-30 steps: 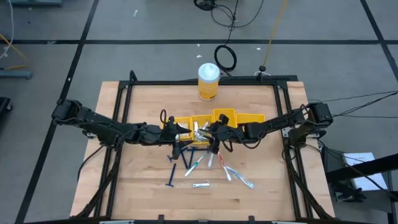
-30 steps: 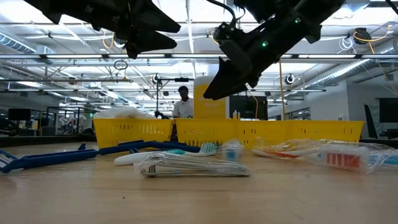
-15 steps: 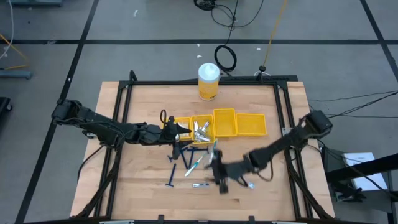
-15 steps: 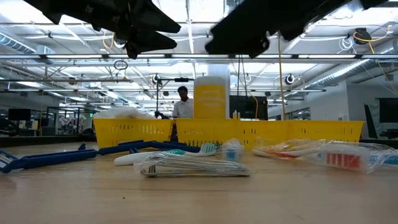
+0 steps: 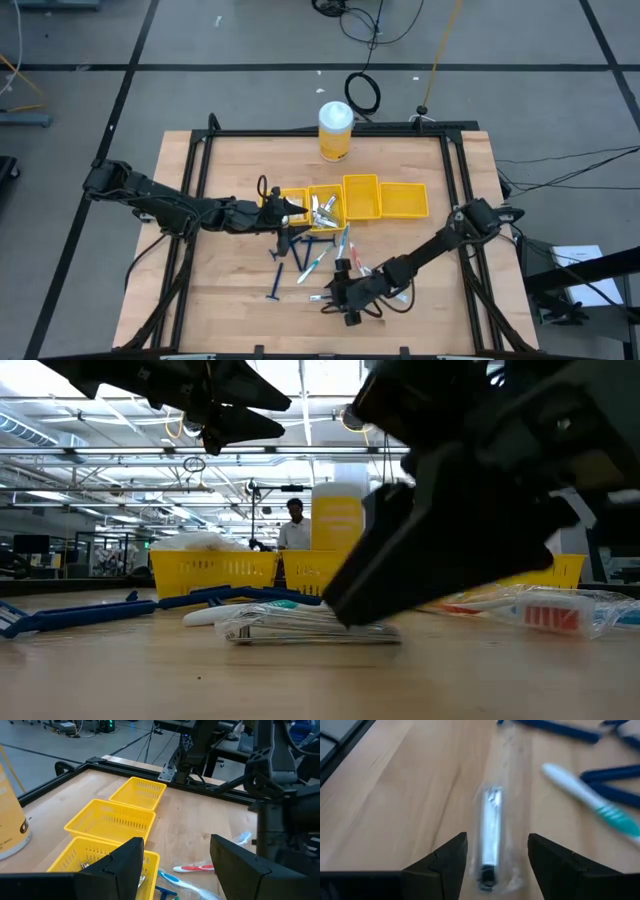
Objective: Pick & Place Travel size toiletries
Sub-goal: Put the silver nail cutter into the middle left yellow bin, then put the blue razor into the middle right yellow bin
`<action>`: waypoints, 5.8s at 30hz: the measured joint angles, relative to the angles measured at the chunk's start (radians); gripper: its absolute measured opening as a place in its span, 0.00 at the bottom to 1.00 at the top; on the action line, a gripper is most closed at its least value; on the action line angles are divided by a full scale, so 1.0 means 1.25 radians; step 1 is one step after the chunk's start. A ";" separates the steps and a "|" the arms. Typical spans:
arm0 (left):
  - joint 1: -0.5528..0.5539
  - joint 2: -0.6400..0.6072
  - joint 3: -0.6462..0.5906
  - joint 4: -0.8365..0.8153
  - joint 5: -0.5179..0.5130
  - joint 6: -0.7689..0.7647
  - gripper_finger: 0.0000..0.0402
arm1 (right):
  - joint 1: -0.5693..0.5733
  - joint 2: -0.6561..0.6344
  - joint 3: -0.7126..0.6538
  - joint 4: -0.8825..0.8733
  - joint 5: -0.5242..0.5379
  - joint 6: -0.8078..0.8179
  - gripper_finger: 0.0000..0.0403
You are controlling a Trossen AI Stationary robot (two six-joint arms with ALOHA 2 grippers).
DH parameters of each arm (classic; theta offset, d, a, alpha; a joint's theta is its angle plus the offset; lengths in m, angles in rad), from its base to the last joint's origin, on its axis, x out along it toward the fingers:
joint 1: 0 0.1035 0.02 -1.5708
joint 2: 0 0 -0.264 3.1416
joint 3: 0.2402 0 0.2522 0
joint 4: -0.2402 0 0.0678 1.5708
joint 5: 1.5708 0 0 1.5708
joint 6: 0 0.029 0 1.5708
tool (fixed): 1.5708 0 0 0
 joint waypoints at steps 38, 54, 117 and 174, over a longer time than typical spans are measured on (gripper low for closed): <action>0.000 0.000 0.000 0.000 0.001 0.002 0.56 | -0.062 -0.263 -0.001 -0.273 0.188 0.048 0.09; 0.000 0.000 0.000 0.000 0.001 0.002 0.56 | -0.321 -0.293 -0.002 -0.380 0.214 0.058 0.11; -0.336 0.385 0.458 -0.929 0.005 -0.892 0.56 | 0.186 -0.783 -0.329 -0.041 0.212 -0.239 0.36; -0.389 0.435 0.570 -0.700 -0.478 -0.397 0.02 | 0.036 -0.779 -0.388 0.099 0.188 -0.227 0.35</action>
